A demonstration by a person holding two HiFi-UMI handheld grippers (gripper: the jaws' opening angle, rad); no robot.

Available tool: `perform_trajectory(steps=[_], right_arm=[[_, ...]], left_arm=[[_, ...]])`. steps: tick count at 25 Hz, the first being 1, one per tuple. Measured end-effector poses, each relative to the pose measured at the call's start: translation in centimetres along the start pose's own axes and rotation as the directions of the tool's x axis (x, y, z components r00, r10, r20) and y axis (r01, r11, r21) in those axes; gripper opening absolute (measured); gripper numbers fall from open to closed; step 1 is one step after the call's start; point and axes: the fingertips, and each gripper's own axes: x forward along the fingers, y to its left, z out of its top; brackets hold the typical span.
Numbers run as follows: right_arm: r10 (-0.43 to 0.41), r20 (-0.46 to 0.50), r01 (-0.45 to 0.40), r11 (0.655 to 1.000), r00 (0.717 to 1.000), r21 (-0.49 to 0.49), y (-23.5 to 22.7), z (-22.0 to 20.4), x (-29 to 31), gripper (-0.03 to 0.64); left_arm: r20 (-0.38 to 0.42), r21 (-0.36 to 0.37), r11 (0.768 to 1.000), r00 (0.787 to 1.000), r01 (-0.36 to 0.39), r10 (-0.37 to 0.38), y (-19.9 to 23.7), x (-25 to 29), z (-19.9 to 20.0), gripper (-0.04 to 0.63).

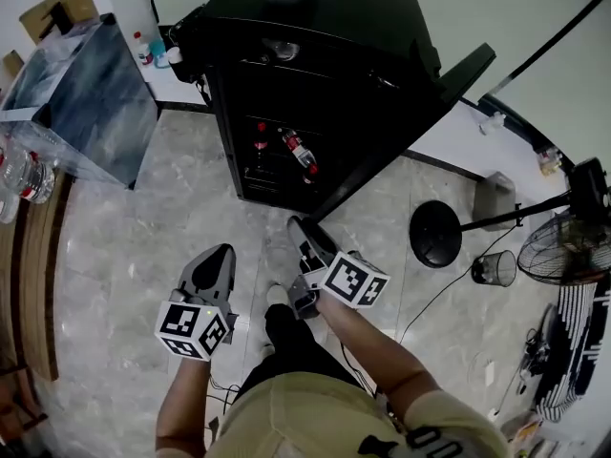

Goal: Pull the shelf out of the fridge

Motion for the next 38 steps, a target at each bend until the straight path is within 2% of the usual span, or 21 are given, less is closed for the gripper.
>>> perform_trajectory(steps=[9, 15, 23, 32, 38], right_arm=[[-0.057, 0.02, 0.054, 0.993, 0.998, 0.105, -5.4, 1.6, 5.6, 0.192], [-0.073, 0.067, 0.064, 0.988, 0.995, 0.139, -7.9, 4.2, 8.2, 0.19], [-0.09, 0.13, 0.06, 0.975, 0.987, 0.216, -10.3, 7.4, 12.6, 0.189], [-0.139, 0.237, 0.063, 0.952, 0.962, 0.299, -13.6, 9.7, 17.1, 0.189], [-0.172, 0.3, 0.053, 0.929, 0.938, 0.366, -15.7, 11.1, 19.5, 0.186]], left_arm=[[-0.05, 0.035, 0.999, 0.999, -0.014, 0.016, 3.3, 7.9, -0.6, 0.015], [-0.03, 0.037, 0.999, 1.0, 0.006, -0.005, 3.7, 11.6, 0.1, 0.015], [-0.029, 0.037, 0.999, 1.0, -0.007, 0.008, 6.8, 15.0, 0.2, 0.016], [0.001, 0.099, 0.994, 0.998, 0.055, -0.055, 9.2, 20.1, 0.3, 0.015], [0.003, 0.116, 0.991, 0.998, 0.063, -0.064, 11.0, 22.0, -0.1, 0.015]])
